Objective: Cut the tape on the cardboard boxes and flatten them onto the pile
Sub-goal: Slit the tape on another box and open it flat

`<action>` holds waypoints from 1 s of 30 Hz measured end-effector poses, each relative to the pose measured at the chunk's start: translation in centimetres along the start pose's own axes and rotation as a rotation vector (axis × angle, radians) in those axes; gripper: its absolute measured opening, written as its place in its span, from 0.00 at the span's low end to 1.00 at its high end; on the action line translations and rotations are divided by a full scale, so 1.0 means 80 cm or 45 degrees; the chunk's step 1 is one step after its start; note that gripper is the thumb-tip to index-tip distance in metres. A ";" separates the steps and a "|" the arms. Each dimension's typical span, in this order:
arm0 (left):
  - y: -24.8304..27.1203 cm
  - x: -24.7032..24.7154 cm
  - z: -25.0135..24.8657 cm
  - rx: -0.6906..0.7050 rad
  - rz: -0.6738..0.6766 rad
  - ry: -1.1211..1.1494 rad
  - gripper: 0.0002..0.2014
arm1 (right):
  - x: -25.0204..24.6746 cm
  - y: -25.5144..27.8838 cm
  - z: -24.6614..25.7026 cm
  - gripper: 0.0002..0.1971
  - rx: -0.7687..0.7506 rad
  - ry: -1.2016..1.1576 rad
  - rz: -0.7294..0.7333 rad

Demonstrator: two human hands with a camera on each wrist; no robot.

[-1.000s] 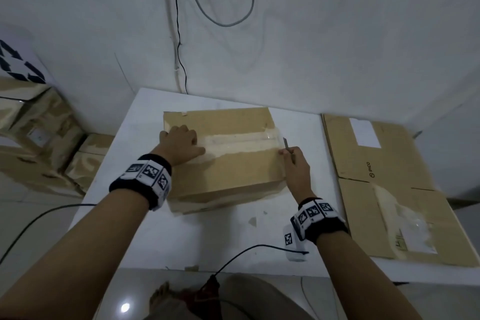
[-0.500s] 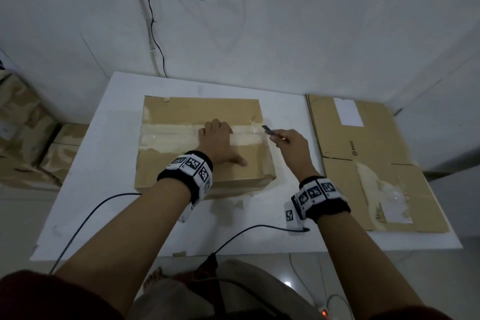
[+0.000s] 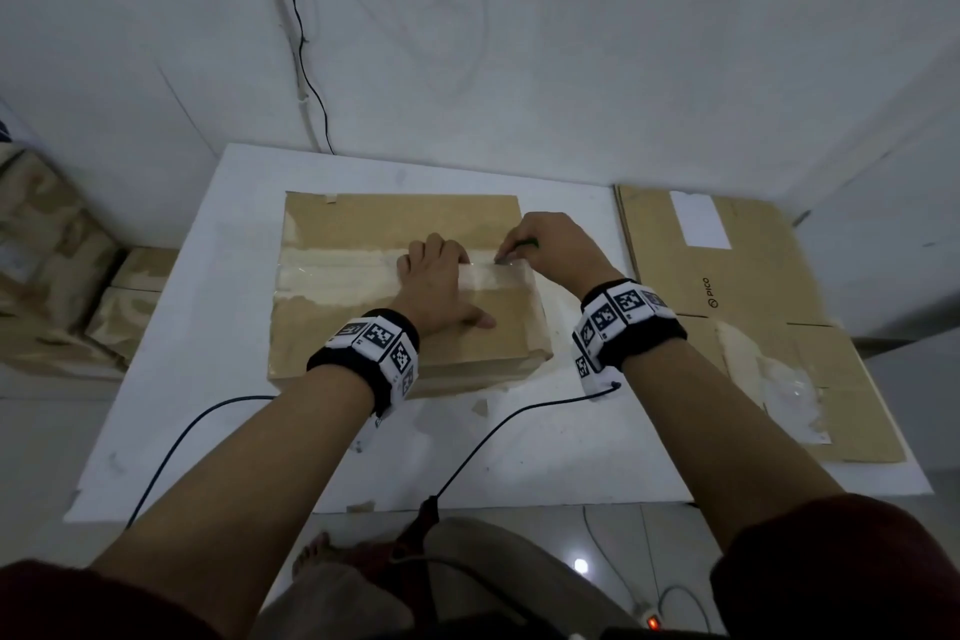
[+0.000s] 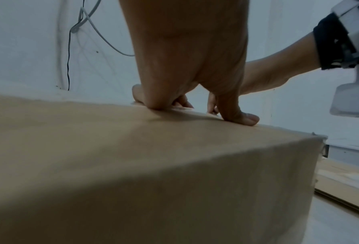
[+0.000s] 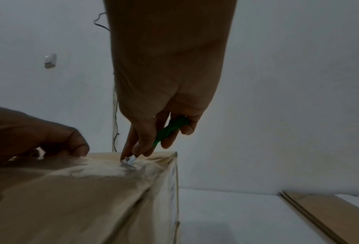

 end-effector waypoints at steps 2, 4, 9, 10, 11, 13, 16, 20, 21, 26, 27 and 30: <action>0.000 0.000 -0.001 0.014 -0.009 -0.003 0.44 | -0.007 0.001 -0.010 0.11 0.019 0.007 -0.014; 0.000 0.000 -0.002 0.036 -0.013 -0.007 0.44 | -0.010 0.004 -0.019 0.11 0.004 -0.003 -0.049; -0.001 -0.001 -0.006 0.091 -0.029 -0.025 0.43 | -0.006 0.010 -0.031 0.10 -0.068 0.052 -0.117; -0.002 -0.001 -0.005 0.094 -0.033 -0.027 0.43 | -0.008 0.010 -0.038 0.11 -0.049 0.041 -0.137; -0.002 -0.001 -0.004 0.095 -0.035 -0.028 0.43 | -0.010 0.010 -0.046 0.11 -0.020 0.014 -0.158; -0.004 -0.002 -0.004 0.088 -0.020 -0.032 0.42 | -0.012 0.013 -0.058 0.11 0.044 -0.084 -0.175; -0.011 -0.001 -0.005 0.083 0.101 -0.053 0.41 | -0.007 0.016 -0.066 0.10 0.105 -0.129 -0.183; -0.021 0.000 -0.012 0.046 0.136 -0.031 0.39 | 0.000 0.018 -0.070 0.09 0.148 -0.196 -0.187; -0.022 0.003 -0.016 0.040 0.129 -0.026 0.40 | 0.001 0.020 -0.071 0.09 0.143 -0.195 -0.195; -0.018 0.017 -0.025 0.030 0.042 -0.004 0.39 | -0.012 0.024 -0.075 0.08 0.085 -0.124 -0.274; -0.019 0.017 -0.027 0.039 0.044 -0.002 0.38 | -0.016 0.024 -0.080 0.09 0.097 -0.119 -0.267; -0.022 0.016 -0.032 0.048 0.082 0.010 0.37 | -0.022 0.026 -0.090 0.09 0.097 -0.231 -0.241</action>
Point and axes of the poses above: each hand's wrist, its own y-axis away from the middle knuckle, its own x-axis out of the palm, z = x × y, the point moved 3 cm from there along -y, towards the middle knuckle, and after that the axes turned 8 degrees about x, right-handed, at the moved point
